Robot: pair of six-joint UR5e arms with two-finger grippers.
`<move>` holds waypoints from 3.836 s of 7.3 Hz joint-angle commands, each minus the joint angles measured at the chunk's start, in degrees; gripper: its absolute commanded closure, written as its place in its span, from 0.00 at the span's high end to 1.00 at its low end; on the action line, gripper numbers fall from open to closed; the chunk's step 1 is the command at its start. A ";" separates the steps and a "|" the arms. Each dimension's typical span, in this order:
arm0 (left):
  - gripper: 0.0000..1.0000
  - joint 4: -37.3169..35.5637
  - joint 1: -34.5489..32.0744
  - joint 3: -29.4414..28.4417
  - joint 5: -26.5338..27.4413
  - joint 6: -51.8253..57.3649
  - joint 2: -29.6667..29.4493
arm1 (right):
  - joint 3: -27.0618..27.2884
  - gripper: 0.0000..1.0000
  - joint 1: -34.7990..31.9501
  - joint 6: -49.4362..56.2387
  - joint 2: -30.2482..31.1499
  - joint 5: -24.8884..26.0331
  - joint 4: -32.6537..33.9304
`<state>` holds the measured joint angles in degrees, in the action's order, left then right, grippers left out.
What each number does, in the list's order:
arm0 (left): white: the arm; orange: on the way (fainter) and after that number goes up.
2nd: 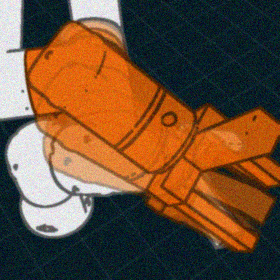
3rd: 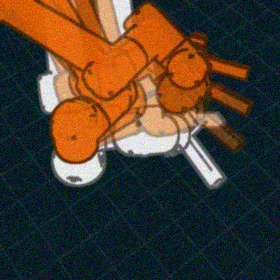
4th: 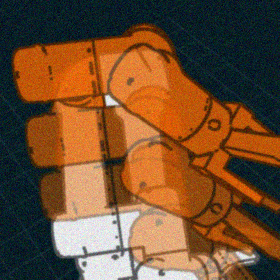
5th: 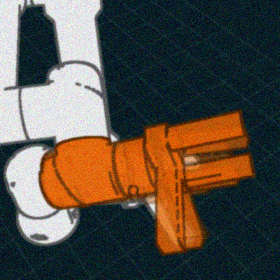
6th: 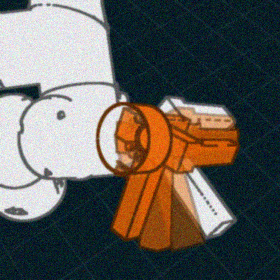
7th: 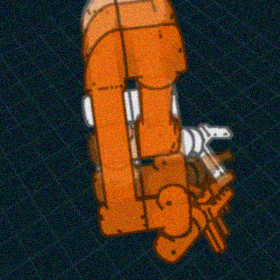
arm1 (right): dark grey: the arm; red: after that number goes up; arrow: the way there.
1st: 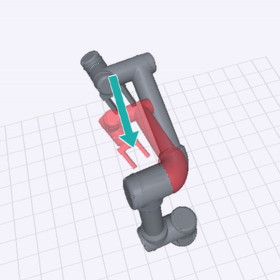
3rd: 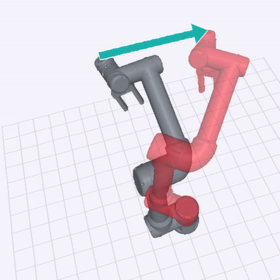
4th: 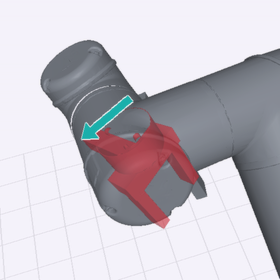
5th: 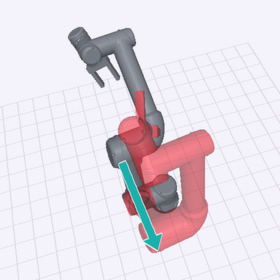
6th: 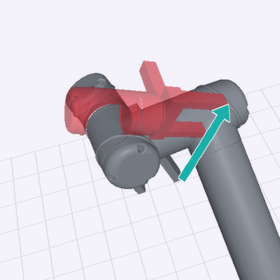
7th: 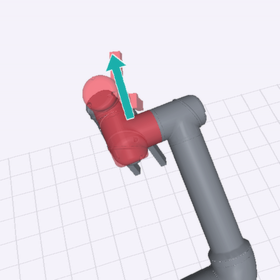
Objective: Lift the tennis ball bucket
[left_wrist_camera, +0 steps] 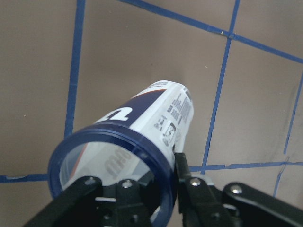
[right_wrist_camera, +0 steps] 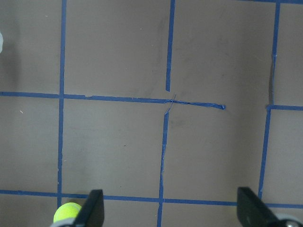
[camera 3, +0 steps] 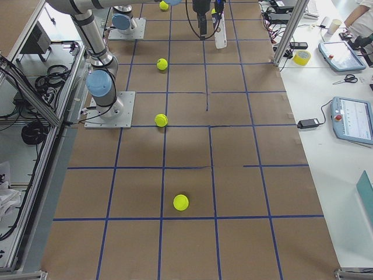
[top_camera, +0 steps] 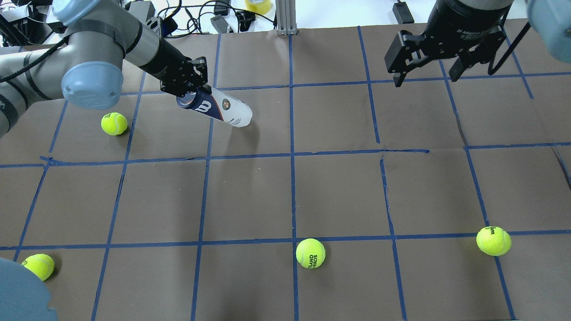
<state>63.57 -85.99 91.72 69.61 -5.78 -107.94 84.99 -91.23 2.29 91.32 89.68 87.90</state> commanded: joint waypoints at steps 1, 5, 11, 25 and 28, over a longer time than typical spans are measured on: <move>0.00 3.92 -4.17 -5.57 7.02 -0.02 -0.78 | 0.00 1.00 0.00 0.00 0.00 -0.03 0.00; 0.00 4.46 -10.24 -6.02 17.40 3.92 -2.62 | 0.01 1.00 0.18 0.00 0.00 -0.38 0.34; 0.90 4.73 -13.05 -7.87 17.84 4.55 -4.91 | 0.09 1.00 0.18 0.00 0.00 -0.38 0.08; 1.00 27.05 3.29 -6.22 18.02 10.00 15.81 | 0.09 1.00 0.18 0.35 0.18 -0.21 -0.09; 1.00 27.05 3.29 -4.79 18.02 10.70 17.58 | 0.18 1.00 0.18 0.44 0.09 -0.12 -0.01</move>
<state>90.61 -82.73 86.48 87.66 4.44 -90.88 85.16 -91.05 2.65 91.45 89.47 87.82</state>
